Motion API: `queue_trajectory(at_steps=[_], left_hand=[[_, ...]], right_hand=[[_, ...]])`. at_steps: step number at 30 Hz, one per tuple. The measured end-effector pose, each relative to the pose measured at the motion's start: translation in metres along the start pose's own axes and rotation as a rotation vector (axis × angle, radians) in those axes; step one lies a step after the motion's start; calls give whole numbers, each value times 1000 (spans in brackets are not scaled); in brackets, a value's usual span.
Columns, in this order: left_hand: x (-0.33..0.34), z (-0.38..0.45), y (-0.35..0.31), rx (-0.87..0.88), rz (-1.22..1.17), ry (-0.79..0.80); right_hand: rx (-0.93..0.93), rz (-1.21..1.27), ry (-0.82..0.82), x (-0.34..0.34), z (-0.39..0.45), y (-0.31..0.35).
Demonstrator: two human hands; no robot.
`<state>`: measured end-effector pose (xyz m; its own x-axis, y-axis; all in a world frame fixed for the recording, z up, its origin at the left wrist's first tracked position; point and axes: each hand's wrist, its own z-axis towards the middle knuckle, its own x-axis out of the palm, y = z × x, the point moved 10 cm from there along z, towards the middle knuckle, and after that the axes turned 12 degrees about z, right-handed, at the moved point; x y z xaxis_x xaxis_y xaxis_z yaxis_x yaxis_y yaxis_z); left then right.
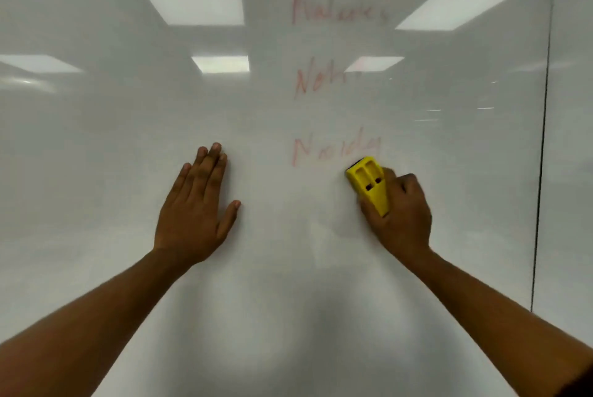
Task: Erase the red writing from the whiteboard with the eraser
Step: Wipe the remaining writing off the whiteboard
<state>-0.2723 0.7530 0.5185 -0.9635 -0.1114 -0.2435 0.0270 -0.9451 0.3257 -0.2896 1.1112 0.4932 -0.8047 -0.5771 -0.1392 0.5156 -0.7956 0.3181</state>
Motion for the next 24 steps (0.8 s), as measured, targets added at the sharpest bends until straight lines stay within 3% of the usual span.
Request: queue_trajectory(at_steps=[2,3,5,8,11,17,22,24], left_hand=[[-6,31,13,-32,-16,-24],[-8,47,17,-44,-20,-28],[-9,73,18,-49,-21,-34],[-5,78,13,-63,6,-84],[-1,74,12,-55,22,-127],[1,75,12,-55,36,-130],[-1,73,13,-52,31,-127],[-1,73,11,-51,38,-131]], right_hand=[[250,60,-135,-21,46,-27],[288,60,-158,-23,64,-24],[198,17,-148,-18,84,2],[-104,-49,17,-2,63,35],[-263,-125,107,-8,52,17],[4,-42,-139,-12,100,28],[-475,-134,39,25,35,77],[-492,-159,26,15,43,60]])
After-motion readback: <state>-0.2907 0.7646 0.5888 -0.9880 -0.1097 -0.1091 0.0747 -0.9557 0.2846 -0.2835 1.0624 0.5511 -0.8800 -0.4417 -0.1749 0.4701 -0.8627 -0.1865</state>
